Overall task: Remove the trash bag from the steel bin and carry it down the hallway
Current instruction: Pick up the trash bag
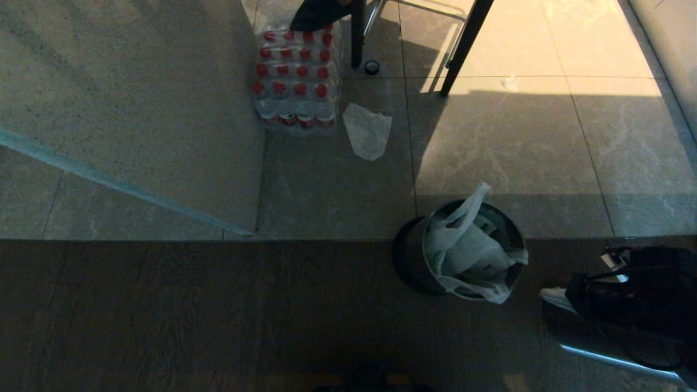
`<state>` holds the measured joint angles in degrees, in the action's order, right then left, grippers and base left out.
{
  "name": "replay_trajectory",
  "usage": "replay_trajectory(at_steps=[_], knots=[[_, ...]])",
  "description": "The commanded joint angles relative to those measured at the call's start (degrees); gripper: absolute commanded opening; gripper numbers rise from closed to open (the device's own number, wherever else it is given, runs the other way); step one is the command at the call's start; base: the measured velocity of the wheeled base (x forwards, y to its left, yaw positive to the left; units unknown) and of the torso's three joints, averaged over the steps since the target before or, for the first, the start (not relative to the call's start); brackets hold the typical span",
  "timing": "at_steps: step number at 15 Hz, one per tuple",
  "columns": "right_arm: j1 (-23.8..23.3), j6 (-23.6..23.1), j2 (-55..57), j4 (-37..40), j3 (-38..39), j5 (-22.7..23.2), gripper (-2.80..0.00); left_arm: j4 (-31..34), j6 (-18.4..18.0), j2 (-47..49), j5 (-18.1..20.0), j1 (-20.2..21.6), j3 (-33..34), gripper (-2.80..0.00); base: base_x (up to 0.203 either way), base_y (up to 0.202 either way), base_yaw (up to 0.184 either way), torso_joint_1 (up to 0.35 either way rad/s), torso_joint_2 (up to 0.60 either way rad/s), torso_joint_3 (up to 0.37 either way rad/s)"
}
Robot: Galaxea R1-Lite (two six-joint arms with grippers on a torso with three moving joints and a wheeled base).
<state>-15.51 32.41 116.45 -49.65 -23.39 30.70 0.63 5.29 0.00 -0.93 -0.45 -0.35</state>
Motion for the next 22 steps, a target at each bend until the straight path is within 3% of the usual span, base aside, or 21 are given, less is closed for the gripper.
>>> replay_trajectory(at_steps=[1,6,12,17,22], knots=[[0.13,0.19,1.59,-2.12,-0.43,0.15,-2.8,-0.02,0.07,0.0,-0.04,0.01,0.0,-2.8,0.0,0.0,0.0,0.0,0.0,0.0],[3.82,0.54,4.4,-3.0,-4.12,-5.82,-2.8,-0.11,-0.02,0.0,-0.04,0.01,0.0,-2.8,0.0,0.0,0.0,0.0,0.0,0.0],[6.04,-1.32,1.92,-0.41,-5.7,-8.57,-2.8,-0.02,0.07,0.0,-0.04,0.01,0.0,-2.8,0.0,0.0,0.0,0.0,0.0,0.0],[6.18,-2.8,2.45,0.46,-7.97,-8.71,-2.8,-0.02,0.07,0.0,-0.04,0.01,0.0,-2.8,0.0,0.0,0.0,0.0,0.0,0.0],[6.28,-0.63,4.38,1.6,-10.21,-8.54,-2.8,-0.02,0.07,0.0,-0.04,0.01,0.0,-2.8,0.0,0.0,0.0,0.0,0.0,0.0]])
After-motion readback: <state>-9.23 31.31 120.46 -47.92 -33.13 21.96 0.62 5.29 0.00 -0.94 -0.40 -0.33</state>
